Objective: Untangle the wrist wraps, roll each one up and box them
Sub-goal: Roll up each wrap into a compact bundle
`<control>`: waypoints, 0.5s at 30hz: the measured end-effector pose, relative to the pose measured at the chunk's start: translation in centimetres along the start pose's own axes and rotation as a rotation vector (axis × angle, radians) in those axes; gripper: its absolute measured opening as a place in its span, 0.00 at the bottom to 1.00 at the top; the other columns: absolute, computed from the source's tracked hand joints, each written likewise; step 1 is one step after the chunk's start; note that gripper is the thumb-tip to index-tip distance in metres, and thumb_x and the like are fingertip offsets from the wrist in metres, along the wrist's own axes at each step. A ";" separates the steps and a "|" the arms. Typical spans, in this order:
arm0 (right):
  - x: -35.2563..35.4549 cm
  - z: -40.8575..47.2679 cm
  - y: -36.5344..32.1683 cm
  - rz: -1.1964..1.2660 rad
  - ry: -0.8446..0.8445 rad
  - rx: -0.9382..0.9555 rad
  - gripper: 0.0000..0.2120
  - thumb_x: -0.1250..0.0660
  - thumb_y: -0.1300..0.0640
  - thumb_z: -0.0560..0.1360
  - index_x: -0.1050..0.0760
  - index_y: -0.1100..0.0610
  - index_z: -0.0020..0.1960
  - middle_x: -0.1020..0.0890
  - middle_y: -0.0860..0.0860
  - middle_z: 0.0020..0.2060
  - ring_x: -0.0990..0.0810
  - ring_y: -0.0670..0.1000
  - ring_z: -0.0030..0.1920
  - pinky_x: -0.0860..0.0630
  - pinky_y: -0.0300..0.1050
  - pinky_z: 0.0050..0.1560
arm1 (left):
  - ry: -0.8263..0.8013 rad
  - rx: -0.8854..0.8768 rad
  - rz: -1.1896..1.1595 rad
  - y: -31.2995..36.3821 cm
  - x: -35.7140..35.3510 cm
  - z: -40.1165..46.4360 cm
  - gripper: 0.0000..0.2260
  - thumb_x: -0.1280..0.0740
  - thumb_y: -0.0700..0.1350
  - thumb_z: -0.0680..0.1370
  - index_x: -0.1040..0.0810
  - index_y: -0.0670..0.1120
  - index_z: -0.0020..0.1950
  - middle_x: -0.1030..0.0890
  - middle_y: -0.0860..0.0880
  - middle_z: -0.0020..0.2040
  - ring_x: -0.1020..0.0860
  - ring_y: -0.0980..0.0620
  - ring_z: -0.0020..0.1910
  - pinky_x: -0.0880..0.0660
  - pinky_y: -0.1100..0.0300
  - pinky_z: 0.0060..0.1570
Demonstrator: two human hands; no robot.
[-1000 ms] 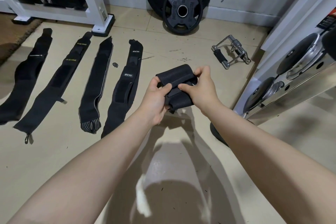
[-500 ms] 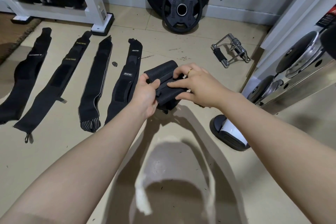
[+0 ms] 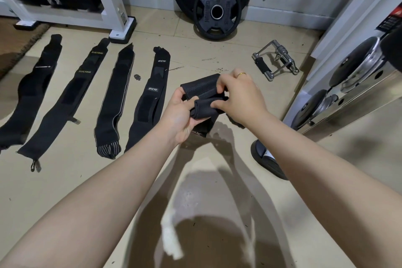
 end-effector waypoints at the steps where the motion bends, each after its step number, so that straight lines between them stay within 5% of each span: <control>1: 0.2 -0.3 -1.1 -0.012 0.069 0.126 0.07 0.29 0.57 0.70 0.27 0.55 0.42 0.27 0.53 0.47 0.29 0.56 0.49 0.36 0.45 0.45 | 0.016 0.014 -0.044 -0.1 -0.1 -0.1 0.12 0.45 0.30 0.81 0.29 0.45 0.55 0.19 0.42 0.50 0.17 0.45 0.44 0.18 0.48 0.45; 3: -0.4 -1.0 -2.8 -0.064 0.078 0.333 0.02 0.35 0.62 0.70 0.23 0.59 0.42 0.24 0.57 0.43 0.25 0.60 0.44 0.33 0.45 0.39 | 0.049 0.031 -0.120 -0.3 -0.1 0.0 0.14 0.46 0.29 0.80 0.28 0.45 0.54 0.19 0.42 0.48 0.18 0.45 0.44 0.19 0.48 0.45; 5: -1.3 -1.5 -3.2 -0.126 -0.010 0.440 0.09 0.40 0.59 0.73 0.22 0.60 0.44 0.22 0.57 0.41 0.23 0.60 0.41 0.26 0.48 0.35 | 0.076 0.038 -0.139 -0.4 0.2 0.0 0.14 0.47 0.29 0.81 0.28 0.45 0.53 0.19 0.41 0.48 0.18 0.45 0.43 0.18 0.49 0.42; 8: -1.6 -2.1 -3.2 -0.268 -0.022 0.565 0.15 0.43 0.52 0.71 0.21 0.58 0.48 0.20 0.54 0.44 0.22 0.58 0.47 0.27 0.49 0.49 | 0.097 0.058 -0.174 -0.2 0.8 -0.1 0.14 0.49 0.29 0.80 0.27 0.43 0.54 0.20 0.40 0.48 0.18 0.45 0.42 0.18 0.51 0.39; 12: -1.7 -2.0 -3.1 -0.385 0.077 0.620 0.15 0.38 0.65 0.68 0.21 0.56 0.51 0.19 0.51 0.43 0.20 0.56 0.47 0.36 0.45 0.53 | 0.062 0.096 -0.153 0.1 0.6 -0.4 0.17 0.49 0.26 0.78 0.27 0.40 0.60 0.19 0.38 0.50 0.18 0.43 0.46 0.18 0.52 0.39; 15: -1.3 -1.5 -3.4 -0.320 -0.071 0.594 0.17 0.34 0.68 0.71 0.21 0.54 0.56 0.19 0.50 0.46 0.22 0.57 0.48 0.35 0.47 0.57 | 0.044 0.111 -0.104 0.0 0.7 -0.9 0.17 0.48 0.27 0.78 0.25 0.41 0.58 0.19 0.39 0.50 0.18 0.43 0.47 0.18 0.52 0.42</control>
Point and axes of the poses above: each hand's wrist, its own z-axis towards the middle knuckle, its own x-axis out of the back of the hand, y = z × x, the point moved 7 cm from there along z, towards the middle knuckle
